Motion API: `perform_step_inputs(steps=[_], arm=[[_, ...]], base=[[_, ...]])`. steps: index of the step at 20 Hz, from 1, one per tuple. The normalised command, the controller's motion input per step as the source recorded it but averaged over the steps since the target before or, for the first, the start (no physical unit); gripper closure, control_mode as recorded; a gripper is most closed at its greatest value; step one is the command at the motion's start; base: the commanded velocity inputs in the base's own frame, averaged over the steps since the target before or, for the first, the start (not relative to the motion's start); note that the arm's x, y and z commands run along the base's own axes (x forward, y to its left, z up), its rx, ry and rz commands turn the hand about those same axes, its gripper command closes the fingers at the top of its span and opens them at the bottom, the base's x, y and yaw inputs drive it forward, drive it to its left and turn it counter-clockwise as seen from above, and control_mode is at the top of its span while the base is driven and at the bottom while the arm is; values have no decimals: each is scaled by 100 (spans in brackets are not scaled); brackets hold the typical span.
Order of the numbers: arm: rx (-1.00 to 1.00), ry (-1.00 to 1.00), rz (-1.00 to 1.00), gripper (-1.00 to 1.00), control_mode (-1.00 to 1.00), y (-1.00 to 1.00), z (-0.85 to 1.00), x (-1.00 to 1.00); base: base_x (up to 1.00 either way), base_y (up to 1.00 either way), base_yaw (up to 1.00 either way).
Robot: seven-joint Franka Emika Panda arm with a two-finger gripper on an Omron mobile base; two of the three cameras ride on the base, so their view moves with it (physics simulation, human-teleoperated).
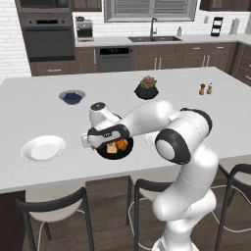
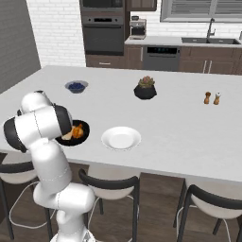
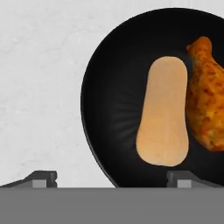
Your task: Pick the chicken drumstick and squash from their plates and place them in the bowl. Then put the bowl in the fridge.
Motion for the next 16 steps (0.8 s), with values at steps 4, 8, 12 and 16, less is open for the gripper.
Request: perform_step_inputs(steps=[4,8,12,16], arm=[[0,0,0,-100,-100,0,-26,0],[0,0,0,-100,-100,0,-35,0],[0,0,0,100,-100,0,-35,0],[-1,0,0,100,-100,0,-39,0]], base=[[0,0,0],[0,0,0],[0,0,0],[0,0,0]])
